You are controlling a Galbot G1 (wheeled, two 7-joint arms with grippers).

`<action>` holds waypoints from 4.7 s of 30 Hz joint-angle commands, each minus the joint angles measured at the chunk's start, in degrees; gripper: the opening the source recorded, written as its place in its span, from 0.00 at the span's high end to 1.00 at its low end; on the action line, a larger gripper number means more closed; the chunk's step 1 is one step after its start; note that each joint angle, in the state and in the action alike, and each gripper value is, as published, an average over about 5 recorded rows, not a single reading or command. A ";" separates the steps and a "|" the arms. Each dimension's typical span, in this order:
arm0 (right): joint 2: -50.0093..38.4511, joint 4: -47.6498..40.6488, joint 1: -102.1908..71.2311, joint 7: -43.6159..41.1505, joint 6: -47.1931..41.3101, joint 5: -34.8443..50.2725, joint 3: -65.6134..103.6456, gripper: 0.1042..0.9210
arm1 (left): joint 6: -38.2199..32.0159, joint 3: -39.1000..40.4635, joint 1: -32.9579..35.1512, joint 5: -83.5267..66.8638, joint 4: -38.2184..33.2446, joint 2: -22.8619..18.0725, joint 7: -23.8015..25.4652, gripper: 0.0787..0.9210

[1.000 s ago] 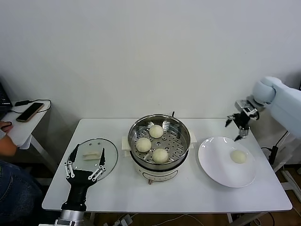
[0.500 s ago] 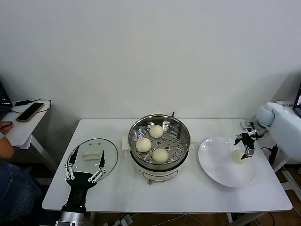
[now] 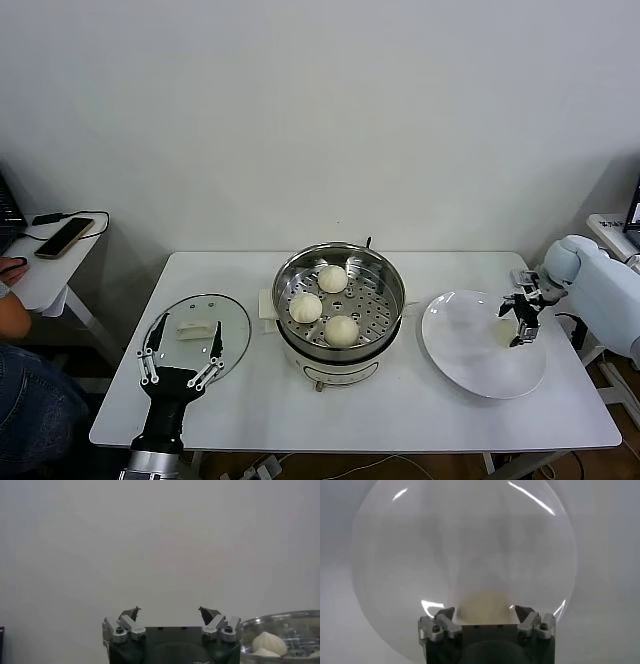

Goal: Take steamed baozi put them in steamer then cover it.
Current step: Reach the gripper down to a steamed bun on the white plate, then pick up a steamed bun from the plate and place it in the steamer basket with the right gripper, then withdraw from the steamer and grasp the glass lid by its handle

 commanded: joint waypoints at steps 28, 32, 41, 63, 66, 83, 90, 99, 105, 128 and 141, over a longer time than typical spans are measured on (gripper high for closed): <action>6.28 32.85 48.39 -12.24 -12.32 38.02 -42.48 0.32 | 0.08 1.05 -0.75 -0.18 -1.23 1.16 -0.17 0.12; 11.39 34.31 49.08 -10.11 -14.65 42.31 -44.49 0.32 | 0.13 1.15 -0.83 -0.14 -1.31 1.04 -0.20 0.12; 19.23 32.26 44.51 -4.91 -17.26 43.42 -46.62 0.32 | 0.15 0.74 -0.96 -0.13 -1.21 0.73 -0.42 0.12; 23.93 26.83 32.93 -1.98 -17.29 35.45 -46.05 0.34 | 0.17 -0.29 -1.32 -0.39 -0.88 0.59 -0.82 0.12; 24.00 26.61 32.39 -2.13 -17.21 34.61 -45.87 0.34 | 0.17 -0.36 -1.31 -0.40 -0.88 0.60 -0.86 0.12; 22.54 26.31 31.16 -1.77 -16.29 30.53 -44.33 0.25 | 0.31 -0.50 -1.28 -0.43 -1.10 0.53 -1.04 0.12; 18.35 29.17 31.44 -2.79 -15.60 29.84 -36.92 0.12 | 0.44 -0.58 -1.35 -0.38 -1.20 0.56 -1.11 0.12; 5.87 33.58 28.82 16.25 -8.18 38.30 -21.52 0.12 | 0.46 -0.52 -1.70 0.61 -1.21 1.03 -1.15 0.12; -2.65 41.11 19.46 61.47 -0.28 44.85 -16.54 0.12 | 0.42 -0.91 -2.65 2.71 -0.95 1.87 -1.87 0.12; 5.70 51.20 -59.11 92.52 11.78 33.04 61.88 0.12 | 3.81 -1.84 -11.21 33.70 12.04 4.57 -5.57 0.12; 15.84 53.20 -75.20 85.16 14.51 29.77 71.95 0.12 | 6.36 -3.53 -15.28 63.56 33.36 7.77 -9.02 0.12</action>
